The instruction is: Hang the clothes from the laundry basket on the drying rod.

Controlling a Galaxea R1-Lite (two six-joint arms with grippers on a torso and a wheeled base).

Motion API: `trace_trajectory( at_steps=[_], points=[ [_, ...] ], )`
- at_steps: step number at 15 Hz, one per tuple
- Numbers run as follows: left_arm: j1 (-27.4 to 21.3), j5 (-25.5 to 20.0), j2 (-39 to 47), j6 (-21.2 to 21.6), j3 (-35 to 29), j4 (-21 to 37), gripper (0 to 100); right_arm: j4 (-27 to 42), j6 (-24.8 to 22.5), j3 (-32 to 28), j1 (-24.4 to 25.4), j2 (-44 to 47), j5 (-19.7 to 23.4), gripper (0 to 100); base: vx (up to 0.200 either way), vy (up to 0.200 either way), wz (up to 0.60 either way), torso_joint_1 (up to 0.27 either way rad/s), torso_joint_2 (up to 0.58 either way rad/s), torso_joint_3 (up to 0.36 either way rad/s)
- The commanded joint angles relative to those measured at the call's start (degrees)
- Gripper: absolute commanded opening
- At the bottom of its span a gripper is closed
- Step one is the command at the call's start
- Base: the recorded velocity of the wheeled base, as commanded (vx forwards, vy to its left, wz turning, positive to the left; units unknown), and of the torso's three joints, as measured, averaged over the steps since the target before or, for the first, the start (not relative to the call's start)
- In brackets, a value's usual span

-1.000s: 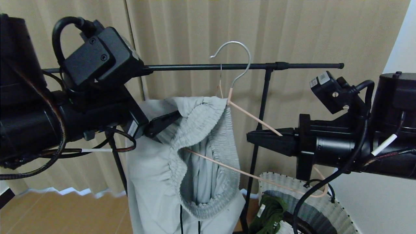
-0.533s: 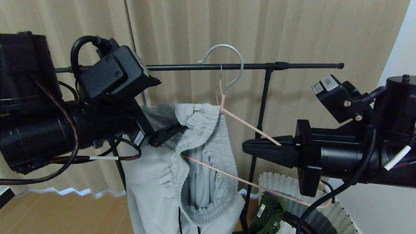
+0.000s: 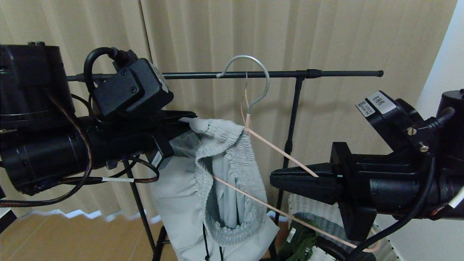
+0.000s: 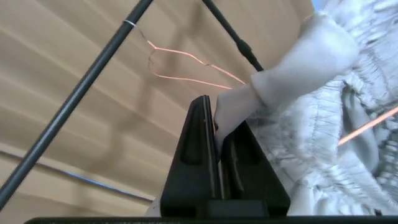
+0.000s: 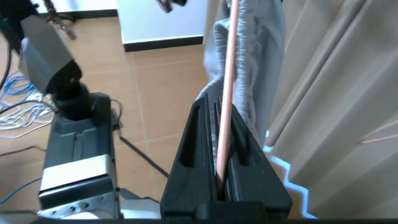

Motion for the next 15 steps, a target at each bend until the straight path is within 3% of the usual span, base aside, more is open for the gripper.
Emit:
trace_trajectory(
  at_steps=[1, 6, 7, 9, 12, 15],
  points=[
    [0.01, -0.32, 0.34, -0.02, 0.06, 0.01, 0, -0.11, -0.04, 0.11, 0.01, -0.23, 0.01, 0, 0.0, 0.0, 0.0, 0.0, 0.0, 0.0],
    [1.06, -0.24, -0.19, -0.02, 0.32, -0.16, 0, -0.2, -0.13, 0.11, -0.08, -0.49, -0.16, 0, 0.0, 0.0, 0.0, 0.0, 0.0, 0.0],
    [1.15, -0.15, -0.19, -0.02, 0.32, -0.16, 0, -0.2, -0.13, 0.11, -0.08, -0.49, -0.34, 100, 0.0, 0.0, 0.0, 0.0, 0.0, 0.0],
    [2.2, 0.2, -0.19, -0.2, 0.32, -0.16, 0, -0.2, -0.83, 0.02, -0.43, -0.49, -0.6, 100, 0.0, 0.0, 0.0, 0.0, 0.0, 0.0],
    [4.14, 8.82, -0.19, -0.11, 1.29, -0.07, 0, -0.2, -9.09, -0.42, -5.26, -0.4, -4.56, 100, 0.0, 0.0, 0.0, 0.0, 0.0, 0.0],
    [5.02, 17.87, 0.08, -0.37, 1.64, -0.07, 0, -0.29, -9.97, -0.51, -6.49, -0.49, -7.55, 100, 0.0, 0.0, 0.0, 0.0, 0.0, 0.0]
  ],
)
